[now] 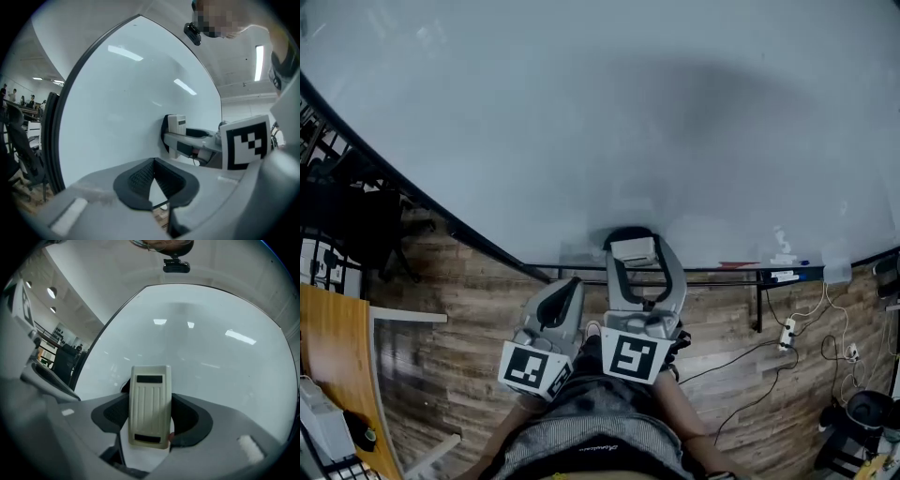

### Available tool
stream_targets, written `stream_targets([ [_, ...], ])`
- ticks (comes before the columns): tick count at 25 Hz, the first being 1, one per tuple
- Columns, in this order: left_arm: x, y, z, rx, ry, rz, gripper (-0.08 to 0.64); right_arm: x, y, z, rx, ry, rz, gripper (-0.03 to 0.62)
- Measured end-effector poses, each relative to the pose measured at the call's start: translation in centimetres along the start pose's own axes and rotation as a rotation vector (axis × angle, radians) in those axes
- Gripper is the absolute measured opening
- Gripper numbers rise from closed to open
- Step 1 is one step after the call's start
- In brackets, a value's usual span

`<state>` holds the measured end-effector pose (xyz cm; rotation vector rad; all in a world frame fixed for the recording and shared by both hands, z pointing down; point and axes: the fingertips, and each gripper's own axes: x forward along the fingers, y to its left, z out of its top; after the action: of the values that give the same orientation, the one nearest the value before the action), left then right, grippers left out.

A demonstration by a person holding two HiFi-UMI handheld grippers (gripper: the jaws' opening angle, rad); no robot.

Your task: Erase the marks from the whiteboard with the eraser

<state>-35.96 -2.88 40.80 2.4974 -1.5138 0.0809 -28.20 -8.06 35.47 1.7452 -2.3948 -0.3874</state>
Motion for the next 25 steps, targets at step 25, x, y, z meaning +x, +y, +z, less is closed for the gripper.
stream_targets([
  [25, 12.7, -18.7, 0.3, 0.028, 0.005, -0.017, 0.003, -5.3, -20.1, -5.7, 0.014, -0.026, 0.012, 0.267],
])
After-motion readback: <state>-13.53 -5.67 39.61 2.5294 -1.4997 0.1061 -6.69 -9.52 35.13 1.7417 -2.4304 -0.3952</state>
